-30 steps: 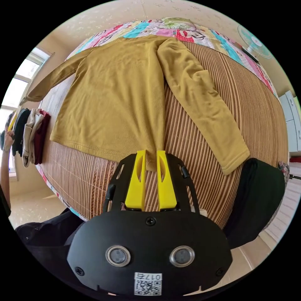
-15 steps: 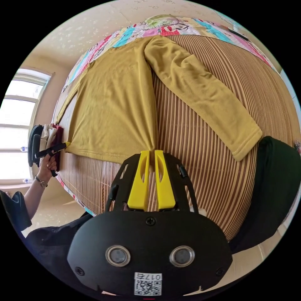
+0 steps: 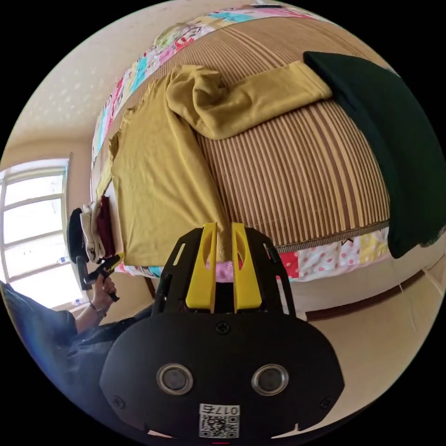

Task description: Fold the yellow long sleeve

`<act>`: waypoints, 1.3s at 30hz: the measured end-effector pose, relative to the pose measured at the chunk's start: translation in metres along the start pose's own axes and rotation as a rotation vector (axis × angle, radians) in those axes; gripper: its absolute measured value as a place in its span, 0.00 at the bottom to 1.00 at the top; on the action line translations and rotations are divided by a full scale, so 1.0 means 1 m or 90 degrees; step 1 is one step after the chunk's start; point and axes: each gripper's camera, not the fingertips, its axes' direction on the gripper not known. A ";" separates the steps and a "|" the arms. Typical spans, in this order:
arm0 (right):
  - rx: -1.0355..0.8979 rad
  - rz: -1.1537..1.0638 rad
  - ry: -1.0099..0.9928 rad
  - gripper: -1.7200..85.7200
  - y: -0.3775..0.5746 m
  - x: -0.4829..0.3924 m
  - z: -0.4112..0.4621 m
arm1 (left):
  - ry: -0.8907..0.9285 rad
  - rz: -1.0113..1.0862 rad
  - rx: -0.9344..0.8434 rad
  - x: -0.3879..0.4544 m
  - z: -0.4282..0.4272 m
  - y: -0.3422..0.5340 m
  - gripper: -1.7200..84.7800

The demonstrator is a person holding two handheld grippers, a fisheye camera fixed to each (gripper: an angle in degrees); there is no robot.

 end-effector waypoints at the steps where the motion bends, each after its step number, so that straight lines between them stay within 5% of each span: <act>1: 0.030 0.022 -0.014 0.11 -0.004 0.007 -0.010 | -0.006 -0.014 0.025 -0.004 -0.010 0.004 0.10; 7: 0.196 0.206 -0.078 0.15 -0.081 0.086 -0.044 | 0.016 -0.013 0.069 0.003 -0.031 0.005 0.09; 11: 0.212 0.231 -0.071 0.08 -0.138 0.099 -0.045 | 0.028 0.036 0.071 0.026 -0.031 0.004 0.08; 19: 0.381 -0.021 -0.048 0.06 -0.139 0.025 -0.208 | 0.083 0.067 0.064 0.049 -0.022 0.022 0.09; 25: 0.497 0.127 0.041 0.06 -0.092 0.143 -0.258 | 0.119 0.071 0.030 0.059 0.001 0.036 0.09; 29: 0.403 0.260 0.063 0.08 -0.092 0.236 -0.219 | 0.129 0.078 0.003 0.062 0.013 0.044 0.09; 39: 0.455 0.390 -0.295 0.13 -0.079 0.303 -0.208 | 0.142 0.061 0.011 0.054 0.001 0.052 0.09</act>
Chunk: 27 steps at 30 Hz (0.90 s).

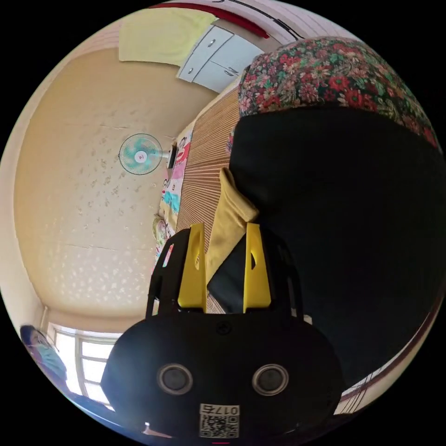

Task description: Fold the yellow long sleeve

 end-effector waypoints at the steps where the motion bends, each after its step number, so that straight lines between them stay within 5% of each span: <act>1: -0.003 0.014 0.007 0.12 -0.003 0.003 0.002 | -0.001 0.001 0.006 0.001 -0.003 0.000 0.09; 10: 0.003 -0.164 -0.046 0.03 0.015 -0.106 0.014 | 0.042 -0.006 0.029 -0.007 -0.027 -0.006 0.09; 18: -0.183 -0.527 -0.228 0.03 0.222 -0.288 0.153 | 0.099 0.031 0.074 -0.016 -0.060 -0.038 0.10; 23: -0.363 -0.585 -0.256 0.03 0.391 -0.281 0.278 | 0.131 0.030 0.150 -0.042 -0.088 -0.076 0.12; 27: -0.547 -0.663 -0.067 0.05 0.512 -0.196 0.380 | 0.138 0.010 0.212 -0.078 -0.103 -0.119 0.13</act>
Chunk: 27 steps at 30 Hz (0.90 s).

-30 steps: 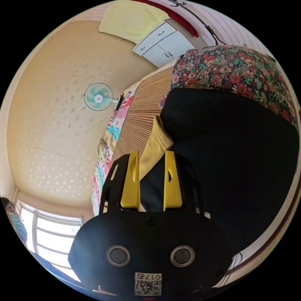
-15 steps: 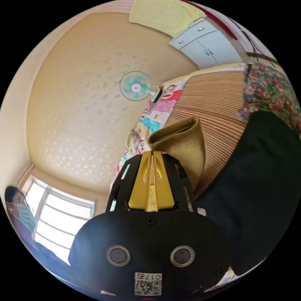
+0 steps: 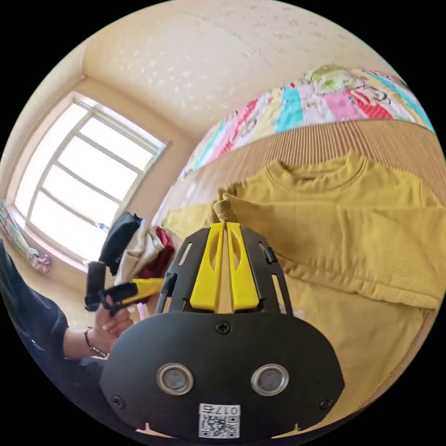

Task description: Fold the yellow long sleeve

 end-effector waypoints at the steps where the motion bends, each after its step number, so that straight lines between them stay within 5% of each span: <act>1: -0.038 0.005 -0.002 0.05 0.007 0.004 0.017 | 0.003 0.008 -0.002 -0.006 0.005 -0.013 0.14; 7: -0.039 0.002 0.001 0.08 0.035 0.008 0.011 | -0.008 0.040 -0.051 -0.007 0.060 -0.072 0.16; 14: 0.097 0.020 0.180 0.08 -0.017 0.025 -0.040 | -0.136 0.033 -0.118 0.008 0.110 -0.091 0.08; 20: 0.262 0.173 0.333 0.10 0.013 0.067 -0.105 | 0.012 0.124 -0.043 0.031 0.050 -0.114 0.07; 27: 0.172 0.267 0.419 0.12 0.011 0.169 -0.084 | -0.054 0.053 -0.071 -0.018 0.065 -0.114 0.07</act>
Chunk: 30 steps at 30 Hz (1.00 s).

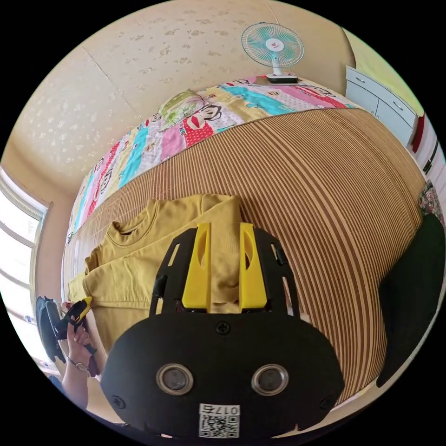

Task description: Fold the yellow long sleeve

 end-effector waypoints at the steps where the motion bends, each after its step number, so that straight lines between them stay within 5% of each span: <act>1: -0.004 -0.002 0.001 0.12 -0.002 0.001 0.006 | -0.006 0.012 0.010 0.004 -0.001 0.001 0.07; 5: -0.021 -0.008 0.016 0.10 -0.009 0.001 0.037 | -0.032 0.071 0.048 0.031 -0.012 -0.002 0.07; 11: -0.027 -0.003 0.059 0.09 -0.011 0.009 0.050 | -0.062 -0.038 0.099 0.026 -0.033 0.008 0.11; 18: 0.013 -0.070 0.043 0.09 0.003 -0.015 0.020 | -0.237 -0.164 0.148 0.008 -0.091 -0.017 0.16; 25: -0.021 -0.086 -0.044 0.09 0.028 -0.052 0.033 | -0.441 -0.187 0.150 -0.017 -0.040 -0.067 0.09; 28: -0.032 -0.096 -0.103 0.10 0.036 -0.078 0.036 | -0.413 -0.135 0.125 0.006 -0.021 -0.066 0.04; 30: -0.022 -0.157 -0.139 0.10 0.044 -0.117 0.032 | -0.270 -0.097 0.118 0.017 -0.013 -0.058 0.03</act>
